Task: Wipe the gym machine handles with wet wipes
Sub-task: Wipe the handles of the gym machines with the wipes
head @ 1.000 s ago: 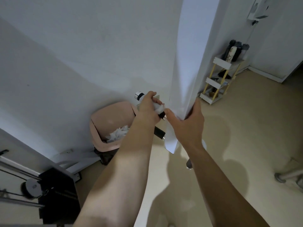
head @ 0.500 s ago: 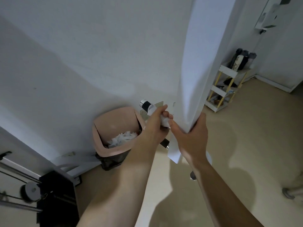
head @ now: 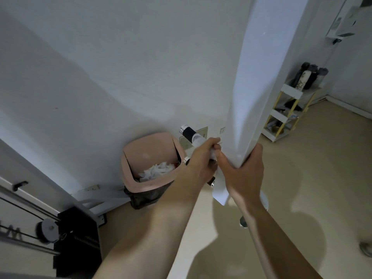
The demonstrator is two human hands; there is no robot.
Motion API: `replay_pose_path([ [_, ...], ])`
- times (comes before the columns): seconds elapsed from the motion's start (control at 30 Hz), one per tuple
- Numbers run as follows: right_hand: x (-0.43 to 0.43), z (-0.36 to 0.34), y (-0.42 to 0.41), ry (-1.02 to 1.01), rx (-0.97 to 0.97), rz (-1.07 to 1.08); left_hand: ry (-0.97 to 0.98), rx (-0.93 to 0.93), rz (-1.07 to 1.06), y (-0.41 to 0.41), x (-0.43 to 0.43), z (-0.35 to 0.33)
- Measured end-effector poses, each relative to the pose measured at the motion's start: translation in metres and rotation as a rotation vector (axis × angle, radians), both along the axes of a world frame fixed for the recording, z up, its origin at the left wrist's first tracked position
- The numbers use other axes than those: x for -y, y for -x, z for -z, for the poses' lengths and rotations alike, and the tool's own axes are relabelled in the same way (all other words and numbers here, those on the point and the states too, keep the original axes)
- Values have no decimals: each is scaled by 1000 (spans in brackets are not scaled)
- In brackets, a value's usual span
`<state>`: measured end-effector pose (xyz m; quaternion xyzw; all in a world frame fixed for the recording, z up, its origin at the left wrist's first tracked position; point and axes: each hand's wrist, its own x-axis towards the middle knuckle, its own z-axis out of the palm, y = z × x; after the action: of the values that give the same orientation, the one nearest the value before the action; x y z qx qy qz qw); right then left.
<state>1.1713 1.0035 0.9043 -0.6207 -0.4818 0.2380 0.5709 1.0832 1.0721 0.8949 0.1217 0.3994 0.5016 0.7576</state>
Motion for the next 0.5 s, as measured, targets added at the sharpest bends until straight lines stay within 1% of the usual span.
replay_pose_path([
  [0.1,3,1,1,2,-14,-28,11,57,-202,28,-24,-15],
  [0.2,6,2,6,12,-20,-41,27,8,-311,47,-33,-20],
  [0.3,7,1,10,12,-34,-32,-16,62,-244,32,-20,-16],
  [0.37,6,0,8,11,-32,-21,11,28,-153,13,-8,-2],
  [0.43,7,0,7,12,-17,-9,-2,-35,-55,-2,5,13],
  [0.5,8,0,4,6,-13,5,6,-108,-18,-7,8,13],
])
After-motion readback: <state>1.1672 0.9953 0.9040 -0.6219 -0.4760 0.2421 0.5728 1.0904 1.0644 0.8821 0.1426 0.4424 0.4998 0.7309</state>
